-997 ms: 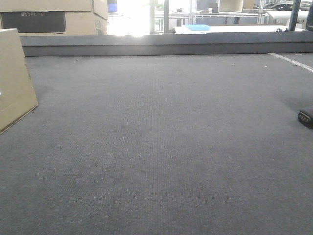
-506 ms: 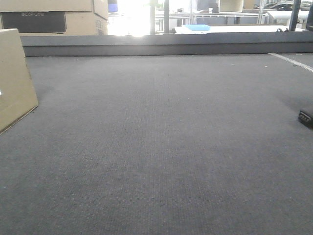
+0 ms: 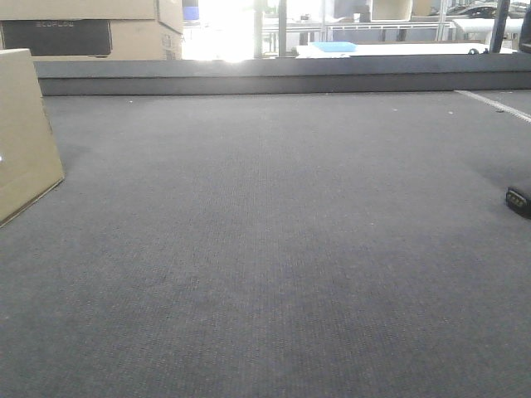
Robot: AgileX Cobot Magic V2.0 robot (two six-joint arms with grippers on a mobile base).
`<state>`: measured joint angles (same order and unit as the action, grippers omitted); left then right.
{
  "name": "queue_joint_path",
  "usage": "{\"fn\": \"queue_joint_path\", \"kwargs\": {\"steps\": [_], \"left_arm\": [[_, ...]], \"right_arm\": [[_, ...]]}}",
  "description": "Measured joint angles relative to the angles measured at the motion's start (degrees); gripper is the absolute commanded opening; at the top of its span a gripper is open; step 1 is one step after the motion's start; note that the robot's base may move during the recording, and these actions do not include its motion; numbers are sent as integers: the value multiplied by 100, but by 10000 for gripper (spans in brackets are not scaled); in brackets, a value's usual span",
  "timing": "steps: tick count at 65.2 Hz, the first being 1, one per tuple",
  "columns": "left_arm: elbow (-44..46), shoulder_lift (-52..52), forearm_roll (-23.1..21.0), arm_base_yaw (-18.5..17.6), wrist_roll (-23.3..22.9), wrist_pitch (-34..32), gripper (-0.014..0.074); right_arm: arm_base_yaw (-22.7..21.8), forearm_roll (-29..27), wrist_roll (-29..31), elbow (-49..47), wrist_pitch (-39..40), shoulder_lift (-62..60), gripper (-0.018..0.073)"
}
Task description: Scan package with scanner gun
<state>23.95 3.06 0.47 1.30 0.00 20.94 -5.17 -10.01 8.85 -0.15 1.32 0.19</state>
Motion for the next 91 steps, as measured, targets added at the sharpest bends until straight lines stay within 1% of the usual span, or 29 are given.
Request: {"fn": "queue_joint_path", "kwargs": {"steps": [7, 28, 83, 88, 91], "left_arm": [[0, 0, 0, 0, 0, 0, -111], [0, 0, 0, 0, 0, 0, -111], [0, 0, 0, 0, 0, 0, -111], [-51, 0, 12, 0, 0, -59, -111], [-193, 0, 20, 0, 0, -302, -111]], "right_arm": [[0, -15, -89, 0, -82, 0, -162], [-7, -6, -107, 15, -447, 0, -162], [-7, -6, -107, 15, -475, 0, -162], [-7, -6, -107, 15, -475, 0, -162], [-7, -6, -107, 15, -475, 0, -162]]}}
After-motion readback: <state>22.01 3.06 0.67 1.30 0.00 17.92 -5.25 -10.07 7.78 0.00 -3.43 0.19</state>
